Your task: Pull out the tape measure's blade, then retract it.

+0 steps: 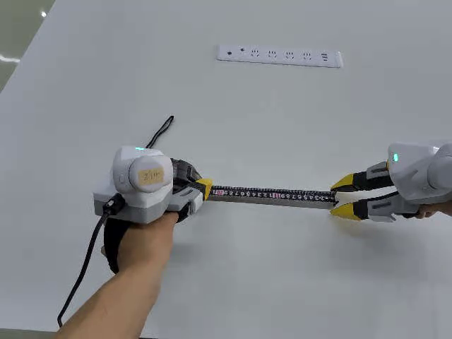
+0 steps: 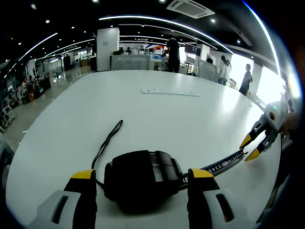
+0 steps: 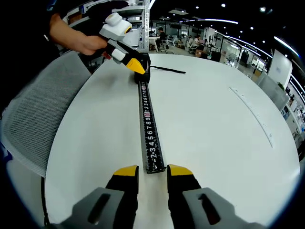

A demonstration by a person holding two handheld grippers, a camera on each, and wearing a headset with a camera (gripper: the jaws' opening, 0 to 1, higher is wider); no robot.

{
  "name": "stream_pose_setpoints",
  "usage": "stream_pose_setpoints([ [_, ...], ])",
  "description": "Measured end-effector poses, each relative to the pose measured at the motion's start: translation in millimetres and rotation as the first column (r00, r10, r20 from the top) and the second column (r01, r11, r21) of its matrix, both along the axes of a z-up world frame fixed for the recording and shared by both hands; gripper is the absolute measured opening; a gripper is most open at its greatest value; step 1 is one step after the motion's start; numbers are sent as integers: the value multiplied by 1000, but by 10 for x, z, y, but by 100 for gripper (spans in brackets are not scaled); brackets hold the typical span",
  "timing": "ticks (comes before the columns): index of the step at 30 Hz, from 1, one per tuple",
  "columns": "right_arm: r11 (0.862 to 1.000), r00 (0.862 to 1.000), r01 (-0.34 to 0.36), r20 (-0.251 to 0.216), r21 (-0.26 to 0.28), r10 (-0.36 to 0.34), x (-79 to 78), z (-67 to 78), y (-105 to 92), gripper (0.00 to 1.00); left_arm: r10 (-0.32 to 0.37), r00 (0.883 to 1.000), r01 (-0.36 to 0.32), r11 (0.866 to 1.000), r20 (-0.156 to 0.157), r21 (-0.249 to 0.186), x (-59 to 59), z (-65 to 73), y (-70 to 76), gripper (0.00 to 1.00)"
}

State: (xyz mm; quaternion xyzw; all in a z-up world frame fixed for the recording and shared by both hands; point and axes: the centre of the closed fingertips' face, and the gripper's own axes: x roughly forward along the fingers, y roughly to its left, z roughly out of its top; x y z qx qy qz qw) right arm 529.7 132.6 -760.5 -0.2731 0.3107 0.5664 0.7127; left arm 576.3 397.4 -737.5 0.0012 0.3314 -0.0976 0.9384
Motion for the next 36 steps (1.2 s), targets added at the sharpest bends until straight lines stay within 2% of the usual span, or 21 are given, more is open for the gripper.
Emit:
stream_pose_setpoints([
  [6,1000,1000,-6,9,-8,6,29,-35,17,15,4,1000,-4,1000,-6,-8,-9,-20,0,70],
  [19,1000,1000,1,2,-8,-1,27,-44,24,13,34,999,-34,999,-7,-9,8,-36,-5,66],
  [21,1000,1000,0,8,-12,0,34,-44,21,13,38,999,-38,999,-14,-6,7,-41,-6,65],
  [23,1000,1000,-1,11,-16,1,39,-43,20,13,32,999,-32,999,-42,1,8,-48,-9,65],
  [27,1000,1000,-6,15,-23,6,46,-42,11,12,33,998,-32,999,-60,22,-7,-57,-6,64],
  [36,999,1000,-7,21,-33,8,43,-35,-9,12,28,997,-26,999,-76,31,-15,-65,11,61],
])
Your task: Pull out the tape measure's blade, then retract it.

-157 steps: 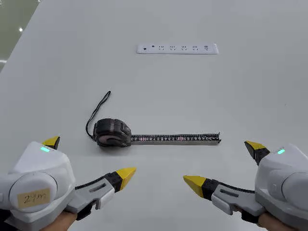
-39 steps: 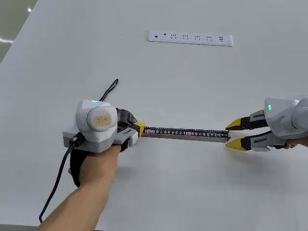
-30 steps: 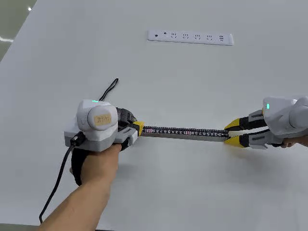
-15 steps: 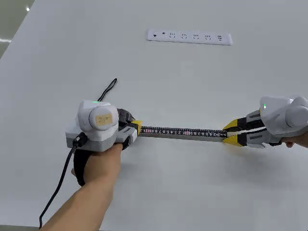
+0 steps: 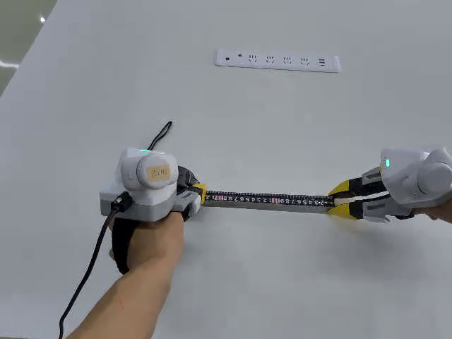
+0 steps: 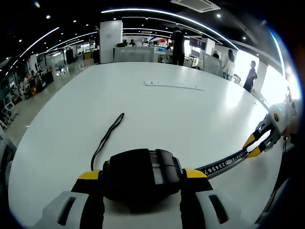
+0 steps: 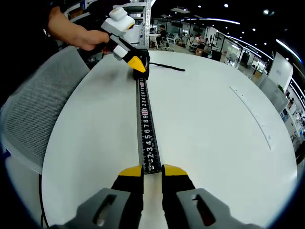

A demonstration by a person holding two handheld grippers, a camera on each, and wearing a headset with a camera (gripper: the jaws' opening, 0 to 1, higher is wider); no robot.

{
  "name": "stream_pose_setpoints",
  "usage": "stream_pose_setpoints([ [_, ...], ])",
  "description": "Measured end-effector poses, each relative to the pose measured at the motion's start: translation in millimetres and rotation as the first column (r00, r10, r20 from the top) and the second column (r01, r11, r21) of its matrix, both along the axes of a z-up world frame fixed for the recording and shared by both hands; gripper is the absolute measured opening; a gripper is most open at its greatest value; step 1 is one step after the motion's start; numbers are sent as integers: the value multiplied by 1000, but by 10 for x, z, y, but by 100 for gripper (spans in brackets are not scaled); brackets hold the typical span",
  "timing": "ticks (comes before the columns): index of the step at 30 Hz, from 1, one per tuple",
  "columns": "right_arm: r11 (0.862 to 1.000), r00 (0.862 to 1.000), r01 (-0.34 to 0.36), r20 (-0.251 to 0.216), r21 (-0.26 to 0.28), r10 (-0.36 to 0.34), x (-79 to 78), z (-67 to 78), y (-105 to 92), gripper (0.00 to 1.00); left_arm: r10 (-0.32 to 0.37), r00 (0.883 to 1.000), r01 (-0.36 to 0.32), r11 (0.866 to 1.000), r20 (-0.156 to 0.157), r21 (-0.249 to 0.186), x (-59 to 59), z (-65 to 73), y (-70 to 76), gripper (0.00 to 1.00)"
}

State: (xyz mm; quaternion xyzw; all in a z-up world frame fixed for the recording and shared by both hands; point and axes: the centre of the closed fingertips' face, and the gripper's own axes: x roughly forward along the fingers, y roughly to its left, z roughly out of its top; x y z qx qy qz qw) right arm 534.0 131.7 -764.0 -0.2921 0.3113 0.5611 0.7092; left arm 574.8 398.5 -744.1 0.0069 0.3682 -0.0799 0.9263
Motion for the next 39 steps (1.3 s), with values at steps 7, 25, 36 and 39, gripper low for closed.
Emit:
stream_pose_setpoints([
  [7,1000,1000,0,5,-4,0,3,-6,0,12,-10,1000,10,1000,0,1,-1,-3,2,60],
  [25,1000,1000,-3,12,-8,3,-31,11,18,12,-16,1000,15,1000,-10,-26,-34,1,8,60],
  [36,1000,1000,-7,17,-6,7,-36,34,38,12,-23,1000,23,999,-15,-34,-32,-4,6,60],
  [39,1000,1000,-7,15,-6,7,-37,29,44,12,-25,1000,24,999,-17,-36,-33,-2,3,60],
])
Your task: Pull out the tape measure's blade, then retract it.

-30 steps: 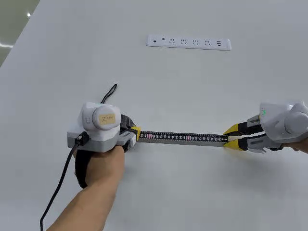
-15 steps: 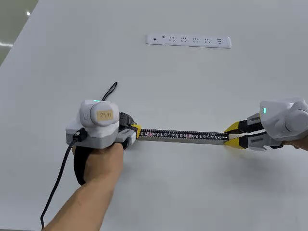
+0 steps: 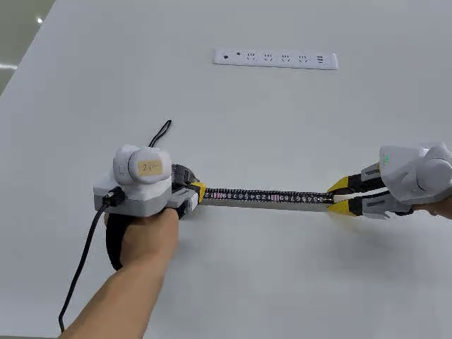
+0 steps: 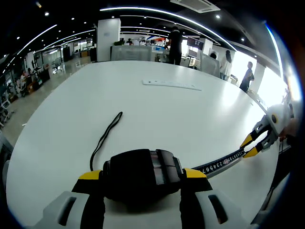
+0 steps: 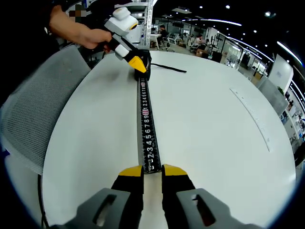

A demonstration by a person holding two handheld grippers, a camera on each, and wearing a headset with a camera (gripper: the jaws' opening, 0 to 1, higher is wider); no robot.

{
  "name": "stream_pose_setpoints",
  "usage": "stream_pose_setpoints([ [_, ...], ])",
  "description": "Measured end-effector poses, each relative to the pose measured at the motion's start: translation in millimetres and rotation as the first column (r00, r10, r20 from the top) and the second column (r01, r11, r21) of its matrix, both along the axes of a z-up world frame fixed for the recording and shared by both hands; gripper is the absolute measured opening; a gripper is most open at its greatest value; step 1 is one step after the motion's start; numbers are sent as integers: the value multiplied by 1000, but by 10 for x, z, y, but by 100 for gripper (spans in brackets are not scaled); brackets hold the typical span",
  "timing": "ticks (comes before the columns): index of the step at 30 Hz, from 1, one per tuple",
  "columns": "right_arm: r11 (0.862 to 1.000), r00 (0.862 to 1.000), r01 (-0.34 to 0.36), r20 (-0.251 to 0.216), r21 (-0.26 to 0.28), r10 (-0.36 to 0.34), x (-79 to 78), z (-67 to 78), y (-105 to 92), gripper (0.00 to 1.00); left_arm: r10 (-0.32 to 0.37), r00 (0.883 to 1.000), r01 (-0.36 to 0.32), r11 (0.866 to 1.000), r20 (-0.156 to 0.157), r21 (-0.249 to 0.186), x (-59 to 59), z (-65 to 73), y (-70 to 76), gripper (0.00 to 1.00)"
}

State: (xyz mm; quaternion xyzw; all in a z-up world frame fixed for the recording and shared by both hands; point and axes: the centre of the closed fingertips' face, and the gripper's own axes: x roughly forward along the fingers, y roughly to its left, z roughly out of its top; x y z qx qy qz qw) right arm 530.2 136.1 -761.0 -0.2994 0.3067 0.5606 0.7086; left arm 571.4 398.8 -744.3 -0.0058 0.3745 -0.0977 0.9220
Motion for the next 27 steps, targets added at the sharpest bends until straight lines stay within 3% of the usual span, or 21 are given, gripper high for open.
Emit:
stream_pose_setpoints([
  [27,1000,1000,-9,-7,18,9,7,-10,184,13,-10,1000,10,1000,-8,-15,-14,17,-5,61],
])
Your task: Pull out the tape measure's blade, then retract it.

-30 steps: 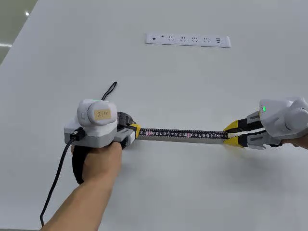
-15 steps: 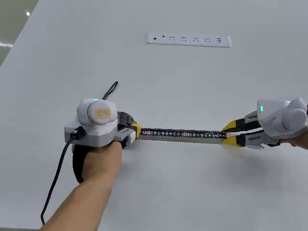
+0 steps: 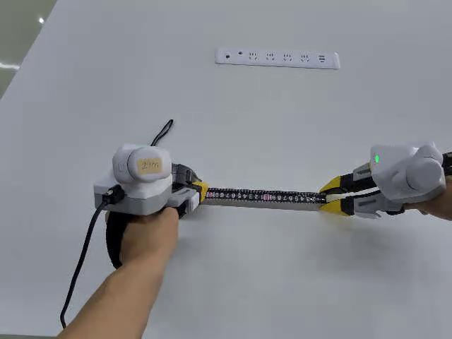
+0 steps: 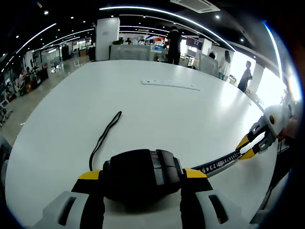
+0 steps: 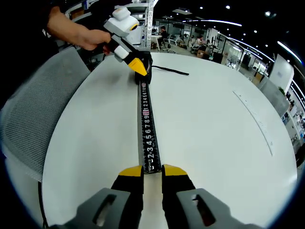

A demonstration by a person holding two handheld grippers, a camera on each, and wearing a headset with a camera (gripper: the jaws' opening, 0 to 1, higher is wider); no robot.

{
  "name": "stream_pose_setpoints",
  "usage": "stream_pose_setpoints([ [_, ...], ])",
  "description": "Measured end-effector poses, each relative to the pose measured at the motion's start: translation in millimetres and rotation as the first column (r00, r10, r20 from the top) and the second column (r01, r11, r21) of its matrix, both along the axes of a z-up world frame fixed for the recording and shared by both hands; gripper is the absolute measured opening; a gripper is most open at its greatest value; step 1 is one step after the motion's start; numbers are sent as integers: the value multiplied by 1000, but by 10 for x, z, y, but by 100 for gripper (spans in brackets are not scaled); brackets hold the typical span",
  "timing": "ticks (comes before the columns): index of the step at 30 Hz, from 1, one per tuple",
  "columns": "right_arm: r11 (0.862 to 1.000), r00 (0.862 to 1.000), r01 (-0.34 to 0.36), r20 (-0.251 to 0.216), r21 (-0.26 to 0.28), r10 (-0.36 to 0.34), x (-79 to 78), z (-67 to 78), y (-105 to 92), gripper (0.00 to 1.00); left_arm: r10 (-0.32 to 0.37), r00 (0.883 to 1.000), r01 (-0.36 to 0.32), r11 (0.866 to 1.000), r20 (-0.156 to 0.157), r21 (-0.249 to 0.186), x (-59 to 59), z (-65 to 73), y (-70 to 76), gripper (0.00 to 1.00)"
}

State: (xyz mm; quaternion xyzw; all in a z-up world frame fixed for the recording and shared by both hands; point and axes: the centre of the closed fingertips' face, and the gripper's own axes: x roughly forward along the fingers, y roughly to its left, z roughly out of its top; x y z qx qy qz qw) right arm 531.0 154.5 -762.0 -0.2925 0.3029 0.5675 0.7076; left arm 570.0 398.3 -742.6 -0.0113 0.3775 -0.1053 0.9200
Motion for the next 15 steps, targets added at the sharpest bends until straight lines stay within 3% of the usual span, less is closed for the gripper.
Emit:
stream_pose_setpoints([
  [7,1000,1000,-5,-2,10,5,5,5,70,13,0,1000,0,1000,-3,-6,-4,3,2,61],
  [15,999,1000,-23,-2,35,23,27,5,300,13,1,1000,-1,1000,-9,-14,4,-7,14,61],
])
